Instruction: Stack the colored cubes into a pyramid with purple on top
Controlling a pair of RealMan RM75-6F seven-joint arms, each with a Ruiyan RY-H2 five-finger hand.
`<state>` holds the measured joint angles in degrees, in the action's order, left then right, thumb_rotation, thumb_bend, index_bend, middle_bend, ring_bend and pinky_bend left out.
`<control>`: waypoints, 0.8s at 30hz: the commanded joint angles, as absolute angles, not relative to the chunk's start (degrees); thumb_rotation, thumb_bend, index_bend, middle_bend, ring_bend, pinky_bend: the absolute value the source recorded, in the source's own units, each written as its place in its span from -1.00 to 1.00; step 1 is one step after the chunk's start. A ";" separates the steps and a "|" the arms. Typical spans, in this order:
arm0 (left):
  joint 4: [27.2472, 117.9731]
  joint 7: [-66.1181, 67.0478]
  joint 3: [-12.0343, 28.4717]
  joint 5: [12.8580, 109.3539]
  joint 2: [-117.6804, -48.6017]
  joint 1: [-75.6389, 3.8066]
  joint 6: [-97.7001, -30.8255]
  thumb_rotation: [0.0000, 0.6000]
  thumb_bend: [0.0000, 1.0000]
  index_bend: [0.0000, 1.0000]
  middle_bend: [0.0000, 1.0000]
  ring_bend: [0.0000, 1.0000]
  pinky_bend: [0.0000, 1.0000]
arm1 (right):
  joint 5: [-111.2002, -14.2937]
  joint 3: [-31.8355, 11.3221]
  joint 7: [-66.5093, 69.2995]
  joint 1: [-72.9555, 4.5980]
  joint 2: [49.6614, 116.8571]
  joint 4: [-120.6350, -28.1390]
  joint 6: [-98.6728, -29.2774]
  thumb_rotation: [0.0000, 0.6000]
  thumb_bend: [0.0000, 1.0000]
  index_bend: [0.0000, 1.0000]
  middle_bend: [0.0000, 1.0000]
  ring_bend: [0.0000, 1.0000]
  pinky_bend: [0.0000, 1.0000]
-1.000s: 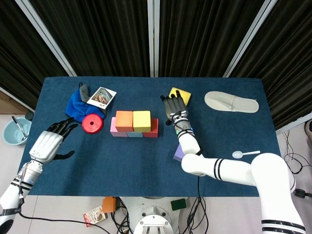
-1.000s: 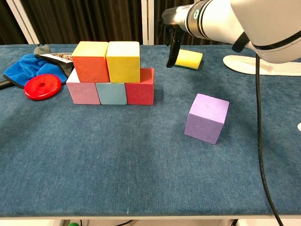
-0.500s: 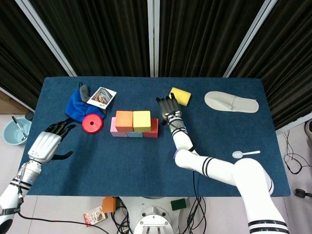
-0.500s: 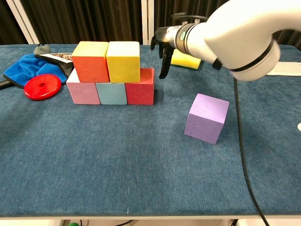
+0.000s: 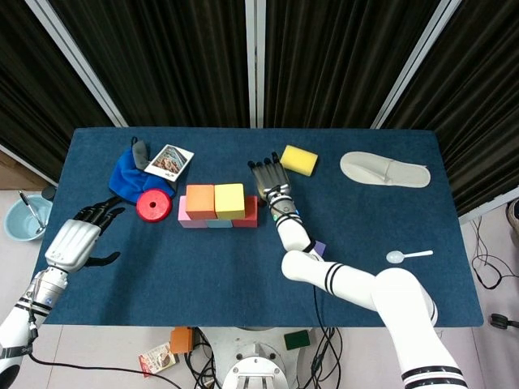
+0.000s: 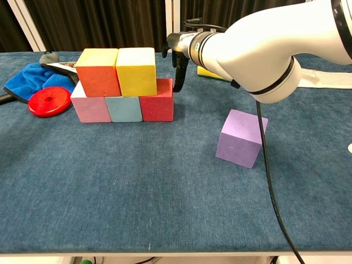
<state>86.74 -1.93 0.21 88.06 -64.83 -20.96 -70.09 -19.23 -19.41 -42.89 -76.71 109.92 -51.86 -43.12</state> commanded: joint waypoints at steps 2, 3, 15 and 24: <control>86.69 -1.86 0.18 88.13 -64.82 -20.98 -70.04 0.67 -0.65 -0.75 -0.94 -0.81 -0.64 | -18.95 -19.15 -44.16 -75.95 108.23 -54.17 -43.90 1.00 -0.90 -0.66 -0.52 -0.72 -1.00; 86.69 -1.85 0.18 88.15 -64.80 -20.98 -70.05 0.68 -0.65 -0.75 -0.94 -0.81 -0.64 | -18.94 -18.96 -44.66 -75.69 107.42 -55.25 -44.34 1.00 -0.90 -0.66 -0.52 -0.72 -1.00; 87.22 -1.59 0.13 88.54 -64.46 -20.96 -70.32 0.74 -0.65 -0.75 -0.94 -0.81 -0.64 | -25.53 -14.00 -45.38 -65.45 83.87 -91.03 -54.60 1.00 -0.89 -0.66 -0.47 -0.72 -1.00; 90.65 0.84 0.67 88.47 -63.13 -21.58 -70.00 0.74 -0.65 -0.75 -0.94 -0.81 -0.64 | -50.76 -4.49 -35.02 -52.63 62.80 -111.17 -52.14 1.00 -0.93 -0.59 -0.50 -0.80 -1.00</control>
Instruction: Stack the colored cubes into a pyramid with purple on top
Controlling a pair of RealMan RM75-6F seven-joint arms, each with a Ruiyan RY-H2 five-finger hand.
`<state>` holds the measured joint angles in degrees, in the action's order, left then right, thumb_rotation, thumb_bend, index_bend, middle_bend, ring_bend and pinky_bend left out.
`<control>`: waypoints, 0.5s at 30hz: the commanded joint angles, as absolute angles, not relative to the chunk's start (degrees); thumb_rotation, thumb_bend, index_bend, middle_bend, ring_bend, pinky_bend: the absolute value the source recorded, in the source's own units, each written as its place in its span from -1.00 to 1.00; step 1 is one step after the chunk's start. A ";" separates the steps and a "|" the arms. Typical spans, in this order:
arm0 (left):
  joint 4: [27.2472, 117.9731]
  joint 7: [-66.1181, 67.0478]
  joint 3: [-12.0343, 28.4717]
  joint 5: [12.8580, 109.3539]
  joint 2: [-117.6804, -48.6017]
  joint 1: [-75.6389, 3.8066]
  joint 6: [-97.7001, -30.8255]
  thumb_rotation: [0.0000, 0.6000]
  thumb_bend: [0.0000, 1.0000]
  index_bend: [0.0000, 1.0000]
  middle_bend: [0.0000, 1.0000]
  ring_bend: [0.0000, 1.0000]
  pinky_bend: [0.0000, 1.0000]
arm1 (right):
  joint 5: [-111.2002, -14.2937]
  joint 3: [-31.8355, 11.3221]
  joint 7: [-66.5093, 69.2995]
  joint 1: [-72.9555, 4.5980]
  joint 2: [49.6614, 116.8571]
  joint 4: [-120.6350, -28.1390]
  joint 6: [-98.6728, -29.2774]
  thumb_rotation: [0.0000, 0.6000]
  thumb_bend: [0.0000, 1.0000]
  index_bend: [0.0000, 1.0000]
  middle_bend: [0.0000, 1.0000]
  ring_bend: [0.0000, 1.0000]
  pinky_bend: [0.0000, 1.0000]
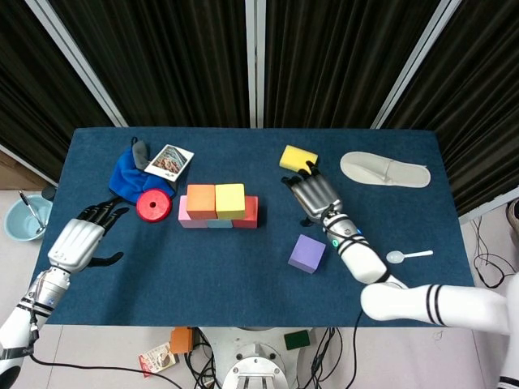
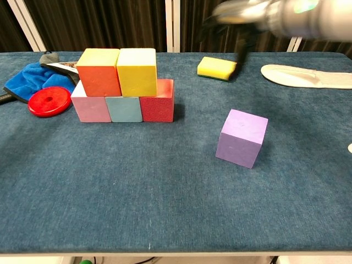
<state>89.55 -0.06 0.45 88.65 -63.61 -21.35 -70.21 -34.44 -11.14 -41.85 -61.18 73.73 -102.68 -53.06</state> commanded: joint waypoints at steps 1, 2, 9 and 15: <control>91.43 1.44 0.79 88.39 -62.87 -21.68 -69.94 0.73 -0.65 -0.75 -0.94 -0.81 -0.64 | -54.93 -3.20 -33.70 -51.33 61.38 -111.38 -51.73 1.00 -0.94 -0.59 -0.51 -0.81 -1.00; 92.05 1.90 0.86 88.36 -62.69 -21.71 -69.96 0.70 -0.65 -0.75 -0.94 -0.81 -0.64 | -58.10 -2.25 -32.79 -50.52 60.53 -111.29 -51.34 1.00 -0.96 -0.59 -0.51 -0.82 -1.00; 96.29 5.19 1.09 87.58 -61.30 -21.67 -69.85 0.72 -0.65 -0.75 -0.94 -0.81 -0.64 | -74.32 2.02 -27.60 -47.17 60.27 -105.65 -50.50 1.00 -1.00 -0.61 -0.62 -0.87 -1.00; 98.08 6.63 1.12 86.62 -60.75 -21.44 -69.60 0.73 -0.65 -0.75 -0.94 -0.81 -0.64 | -84.64 3.64 -23.02 -46.86 64.74 -98.20 -49.86 1.00 -1.00 -0.62 -0.66 -0.92 -1.00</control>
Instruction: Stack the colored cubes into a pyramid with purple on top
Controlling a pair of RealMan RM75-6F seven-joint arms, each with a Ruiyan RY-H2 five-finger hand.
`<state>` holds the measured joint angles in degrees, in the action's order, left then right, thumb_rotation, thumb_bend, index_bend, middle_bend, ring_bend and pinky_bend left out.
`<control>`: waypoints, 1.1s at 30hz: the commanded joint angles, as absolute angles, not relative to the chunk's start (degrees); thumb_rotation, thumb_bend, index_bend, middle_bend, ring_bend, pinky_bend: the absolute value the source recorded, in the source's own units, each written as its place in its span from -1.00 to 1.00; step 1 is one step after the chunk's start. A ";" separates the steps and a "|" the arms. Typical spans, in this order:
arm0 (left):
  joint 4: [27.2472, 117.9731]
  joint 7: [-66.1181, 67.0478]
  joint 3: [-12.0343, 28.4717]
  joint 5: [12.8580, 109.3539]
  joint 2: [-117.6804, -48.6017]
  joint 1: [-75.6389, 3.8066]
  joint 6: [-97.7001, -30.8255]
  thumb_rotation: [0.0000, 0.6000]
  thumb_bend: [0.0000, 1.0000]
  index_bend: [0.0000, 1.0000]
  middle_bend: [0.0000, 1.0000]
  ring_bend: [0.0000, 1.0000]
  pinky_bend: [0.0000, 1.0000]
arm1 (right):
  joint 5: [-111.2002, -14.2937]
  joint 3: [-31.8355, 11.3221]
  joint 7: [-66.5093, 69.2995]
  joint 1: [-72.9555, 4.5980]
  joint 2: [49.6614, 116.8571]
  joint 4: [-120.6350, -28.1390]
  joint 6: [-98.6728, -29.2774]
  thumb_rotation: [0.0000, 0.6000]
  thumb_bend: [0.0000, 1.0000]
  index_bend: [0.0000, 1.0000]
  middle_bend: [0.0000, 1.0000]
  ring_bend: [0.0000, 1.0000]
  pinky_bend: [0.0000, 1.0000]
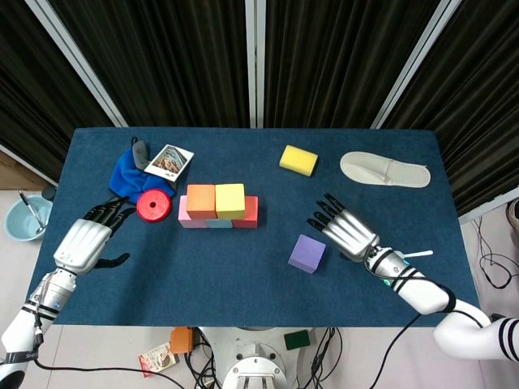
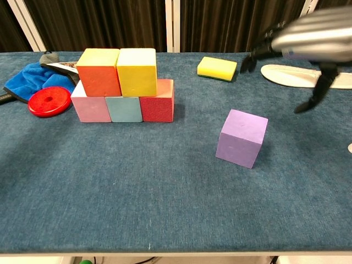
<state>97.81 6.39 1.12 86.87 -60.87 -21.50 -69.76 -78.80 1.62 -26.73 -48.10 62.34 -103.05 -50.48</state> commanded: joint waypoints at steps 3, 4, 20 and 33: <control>98.33 6.88 1.14 86.40 -60.74 -21.38 -69.55 0.68 -0.65 -0.75 -0.94 -0.81 -0.64 | -87.59 3.91 -20.71 -46.95 67.00 -94.76 -49.81 1.00 -1.00 -0.62 -0.68 -0.92 -1.00; 98.39 6.95 1.13 86.34 -60.71 -21.35 -69.54 0.68 -0.65 -0.75 -0.94 -0.81 -0.64 | -88.60 4.05 -19.75 -47.06 67.96 -93.36 -49.61 1.00 -1.00 -0.62 -0.68 -0.92 -1.00; 98.07 6.79 1.25 85.35 -61.00 -21.09 -69.21 0.67 -0.65 -0.75 -0.94 -0.81 -0.64 | -109.29 6.59 -8.32 -51.81 77.85 -74.90 -57.20 1.00 -0.99 -0.64 -0.73 -0.99 -1.00; 97.10 5.70 1.06 85.28 -61.03 -20.72 -69.22 0.68 -0.65 -0.75 -0.94 -0.81 -0.64 | -113.61 7.91 -6.30 -53.94 80.73 -67.04 -59.70 1.00 -0.84 -0.09 -0.38 -0.82 -1.00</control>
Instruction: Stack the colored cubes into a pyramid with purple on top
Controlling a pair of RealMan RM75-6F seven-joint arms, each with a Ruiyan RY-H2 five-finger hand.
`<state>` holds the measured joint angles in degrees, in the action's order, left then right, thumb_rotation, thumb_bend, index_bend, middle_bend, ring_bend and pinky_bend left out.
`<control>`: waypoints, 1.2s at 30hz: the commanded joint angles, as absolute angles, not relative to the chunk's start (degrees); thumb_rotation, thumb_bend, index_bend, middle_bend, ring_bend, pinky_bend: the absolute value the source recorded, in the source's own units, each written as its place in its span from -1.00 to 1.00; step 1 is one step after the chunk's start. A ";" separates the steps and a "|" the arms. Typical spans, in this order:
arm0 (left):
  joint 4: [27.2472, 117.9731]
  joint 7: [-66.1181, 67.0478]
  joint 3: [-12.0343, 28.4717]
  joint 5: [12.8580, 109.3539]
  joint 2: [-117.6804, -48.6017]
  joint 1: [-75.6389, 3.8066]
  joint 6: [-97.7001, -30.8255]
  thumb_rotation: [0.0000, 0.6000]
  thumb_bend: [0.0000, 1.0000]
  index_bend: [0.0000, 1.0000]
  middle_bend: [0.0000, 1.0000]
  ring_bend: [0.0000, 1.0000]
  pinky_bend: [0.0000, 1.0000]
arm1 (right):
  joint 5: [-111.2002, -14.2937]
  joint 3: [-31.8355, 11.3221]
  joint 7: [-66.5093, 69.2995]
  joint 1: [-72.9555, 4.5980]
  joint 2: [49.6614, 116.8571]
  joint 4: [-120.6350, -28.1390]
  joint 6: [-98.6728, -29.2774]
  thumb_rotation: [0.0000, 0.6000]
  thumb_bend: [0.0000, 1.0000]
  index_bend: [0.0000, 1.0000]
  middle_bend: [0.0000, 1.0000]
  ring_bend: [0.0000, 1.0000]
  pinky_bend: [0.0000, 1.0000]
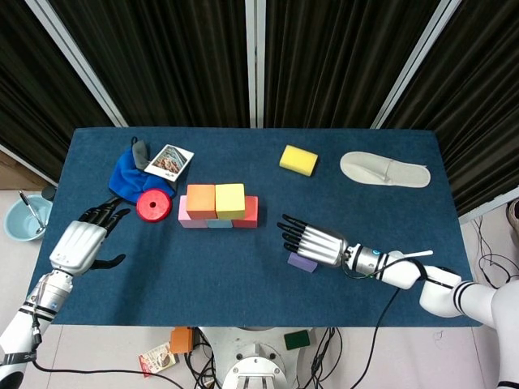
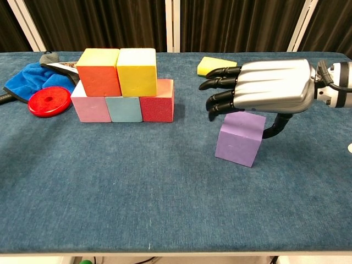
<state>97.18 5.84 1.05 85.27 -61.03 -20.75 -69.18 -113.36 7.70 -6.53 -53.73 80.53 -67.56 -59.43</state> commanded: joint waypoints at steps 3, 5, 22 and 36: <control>96.85 5.37 1.03 85.24 -61.07 -20.73 -69.07 0.68 -0.65 -0.75 -0.94 -0.81 -0.64 | -112.39 6.76 -5.98 -53.93 79.97 -67.79 -60.52 1.00 -0.76 0.14 -0.20 -0.67 -0.99; 96.65 5.21 0.97 85.20 -61.09 -20.72 -68.92 0.68 -0.65 -0.75 -0.94 -0.81 -0.64 | -109.96 4.90 -4.61 -53.58 78.93 -70.01 -61.51 1.00 -0.74 0.21 -0.14 -0.61 -0.97; 93.94 6.32 0.05 85.63 -63.17 -18.71 -71.07 0.71 -0.65 -0.75 -0.94 -0.81 -0.64 | -59.50 -18.94 -27.49 -64.87 67.94 -97.08 -43.22 1.00 -0.66 0.23 -0.04 -0.59 -1.00; 92.47 7.02 -0.26 85.96 -64.96 -18.43 -70.98 0.71 -0.65 -0.75 -0.94 -0.81 -0.64 | -20.94 -17.62 -46.96 -86.14 76.37 -92.64 -46.19 1.00 -0.65 0.19 -0.03 -0.56 -1.00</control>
<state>92.50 7.03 -0.26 85.98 -64.93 -18.45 -70.98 -26.52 -17.70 -42.48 -81.19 73.77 -94.04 -45.71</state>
